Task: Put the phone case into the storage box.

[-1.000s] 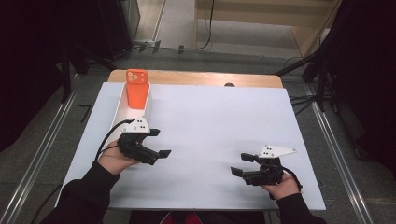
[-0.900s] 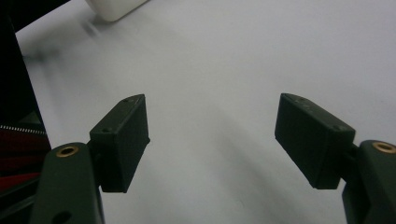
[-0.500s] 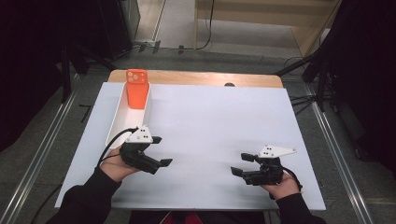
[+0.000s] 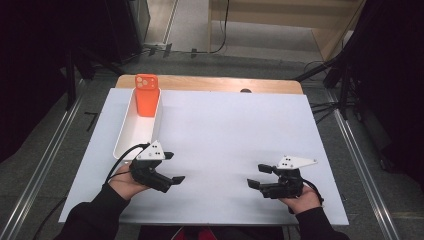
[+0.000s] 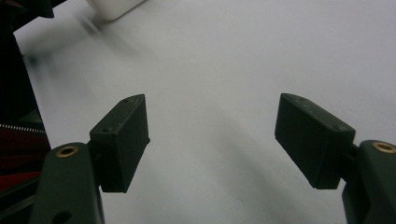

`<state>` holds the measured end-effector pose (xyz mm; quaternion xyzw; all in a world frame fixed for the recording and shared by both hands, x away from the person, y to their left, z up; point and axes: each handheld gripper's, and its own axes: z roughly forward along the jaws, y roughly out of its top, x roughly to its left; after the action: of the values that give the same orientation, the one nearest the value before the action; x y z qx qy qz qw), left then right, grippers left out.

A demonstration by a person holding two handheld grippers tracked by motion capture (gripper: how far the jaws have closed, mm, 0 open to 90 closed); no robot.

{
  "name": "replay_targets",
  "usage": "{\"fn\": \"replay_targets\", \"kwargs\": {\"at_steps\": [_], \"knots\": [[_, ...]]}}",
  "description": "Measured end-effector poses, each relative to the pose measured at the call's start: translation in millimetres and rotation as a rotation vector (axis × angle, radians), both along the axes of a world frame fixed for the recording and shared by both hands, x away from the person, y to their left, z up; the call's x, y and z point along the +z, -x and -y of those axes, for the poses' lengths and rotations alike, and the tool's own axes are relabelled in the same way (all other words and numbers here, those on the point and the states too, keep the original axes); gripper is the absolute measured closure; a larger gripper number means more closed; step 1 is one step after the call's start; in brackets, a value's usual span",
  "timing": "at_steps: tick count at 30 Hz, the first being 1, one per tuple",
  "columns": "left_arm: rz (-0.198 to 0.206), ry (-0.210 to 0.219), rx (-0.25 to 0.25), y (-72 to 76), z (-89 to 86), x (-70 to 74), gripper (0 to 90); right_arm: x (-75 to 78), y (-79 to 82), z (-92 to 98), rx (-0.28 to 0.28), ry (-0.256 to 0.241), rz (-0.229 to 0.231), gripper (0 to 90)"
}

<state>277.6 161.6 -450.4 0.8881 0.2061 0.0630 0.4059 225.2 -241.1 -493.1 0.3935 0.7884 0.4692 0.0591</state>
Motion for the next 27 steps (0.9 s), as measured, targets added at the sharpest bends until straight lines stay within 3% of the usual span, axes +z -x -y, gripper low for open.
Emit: {"fn": "replay_targets", "kwargs": {"at_steps": [27], "knots": [[0.007,-0.019,-0.021,7.4,-0.2,-10.5,13.7,0.1,0.5,-0.2,0.002,-0.002,-0.004,24.8]]}}
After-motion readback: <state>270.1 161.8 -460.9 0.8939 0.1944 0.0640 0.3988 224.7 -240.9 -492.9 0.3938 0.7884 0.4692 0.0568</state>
